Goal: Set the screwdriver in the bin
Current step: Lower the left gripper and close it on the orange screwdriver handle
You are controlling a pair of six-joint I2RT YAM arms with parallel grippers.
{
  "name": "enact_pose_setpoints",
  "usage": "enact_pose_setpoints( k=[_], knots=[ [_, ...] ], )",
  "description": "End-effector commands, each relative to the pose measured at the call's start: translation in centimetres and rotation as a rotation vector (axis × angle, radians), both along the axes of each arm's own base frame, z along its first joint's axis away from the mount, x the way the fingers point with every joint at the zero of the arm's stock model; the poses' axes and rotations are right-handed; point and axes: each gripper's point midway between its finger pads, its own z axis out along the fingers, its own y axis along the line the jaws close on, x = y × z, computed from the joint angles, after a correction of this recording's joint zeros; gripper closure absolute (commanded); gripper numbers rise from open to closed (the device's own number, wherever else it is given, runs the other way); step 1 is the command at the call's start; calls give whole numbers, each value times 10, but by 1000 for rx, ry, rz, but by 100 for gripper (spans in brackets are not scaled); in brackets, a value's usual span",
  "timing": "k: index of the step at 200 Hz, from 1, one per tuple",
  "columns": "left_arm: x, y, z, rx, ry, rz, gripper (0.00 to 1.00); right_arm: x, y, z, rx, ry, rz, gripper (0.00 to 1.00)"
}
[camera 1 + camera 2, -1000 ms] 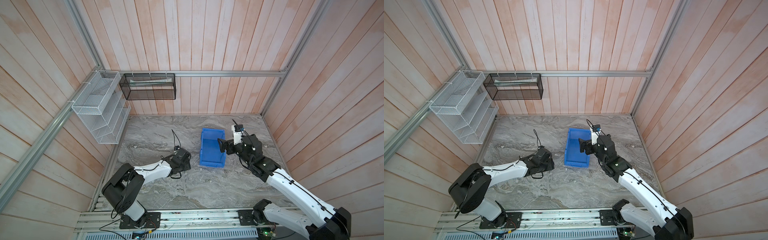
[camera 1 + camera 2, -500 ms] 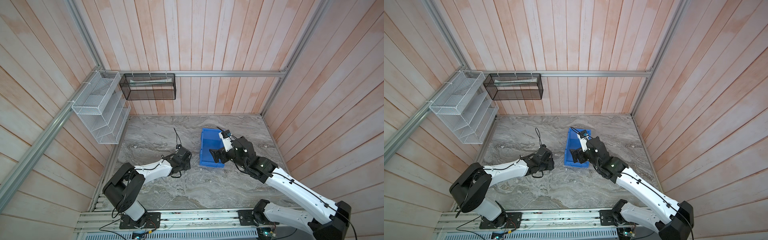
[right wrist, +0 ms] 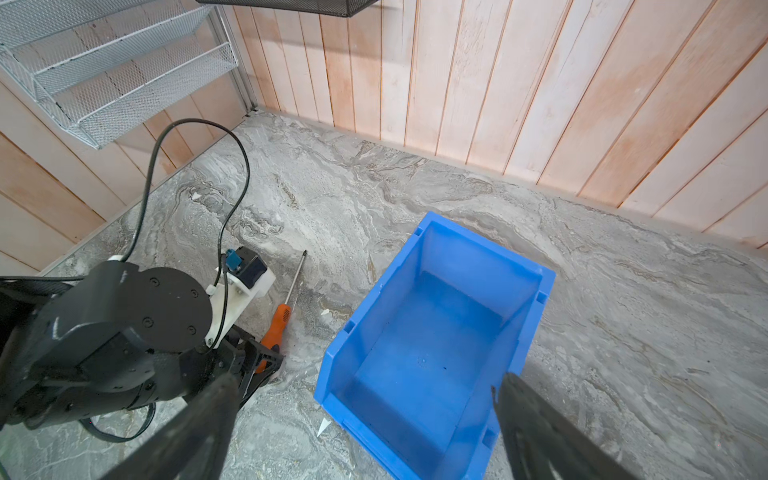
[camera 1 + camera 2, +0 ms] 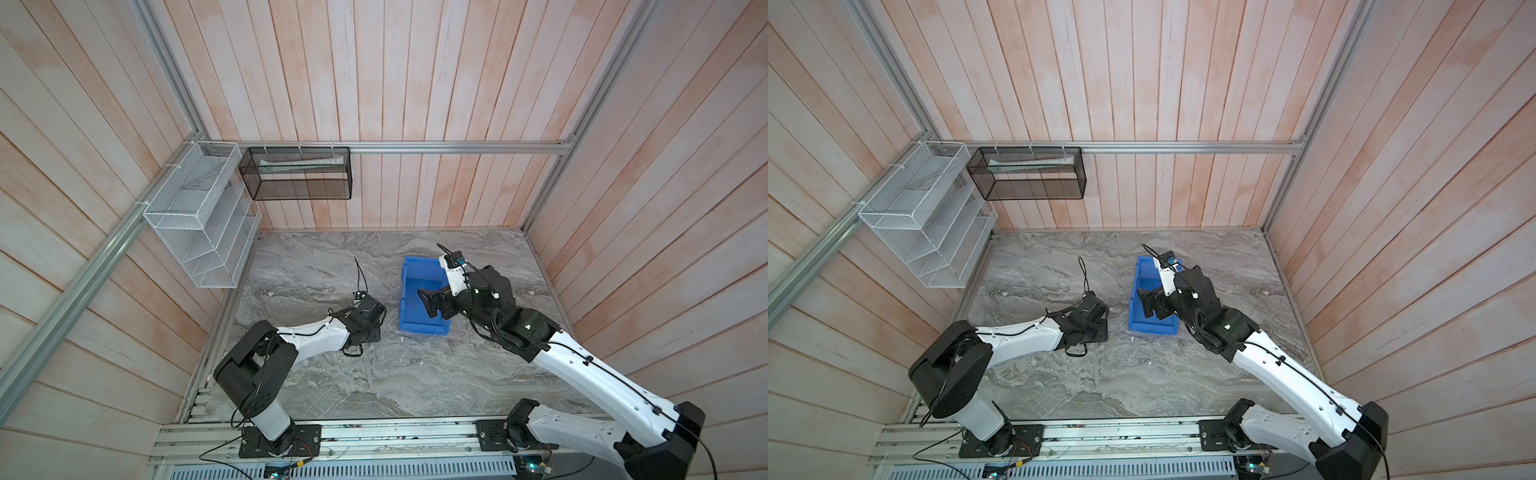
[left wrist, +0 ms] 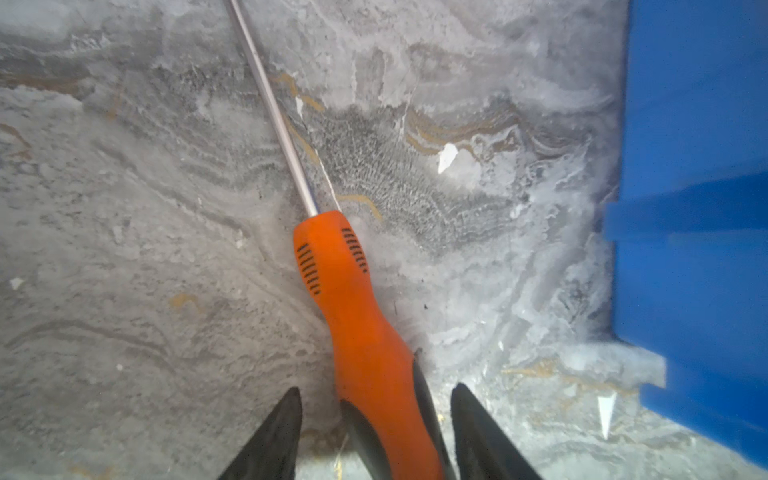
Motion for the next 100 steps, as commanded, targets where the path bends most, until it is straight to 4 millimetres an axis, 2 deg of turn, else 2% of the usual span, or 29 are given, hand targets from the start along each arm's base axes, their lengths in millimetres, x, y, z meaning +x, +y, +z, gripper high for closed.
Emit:
enact_pose_setpoints(
  k=[1, 14, 82, 90, 100],
  knots=[
    [8, -3, 4, 54, -25, -24, 43, -2, -1, 4, 28, -14, -6, 2],
    [9, 0, 2, 96, -17, -23, 50, -2, -3, 3, 29, -16, -14, 2],
    [7, 6, -10, 185, -3, -45, 51, -3, -7, -4, 25, -19, -23, 2],
    [7, 9, -9, 198, -6, -42, 55, -3, -7, -5, 25, -19, -23, 2],
    [6, 12, -8, 205, -14, -40, 56, -4, -6, -4, 29, -22, -17, 2]
  ],
)
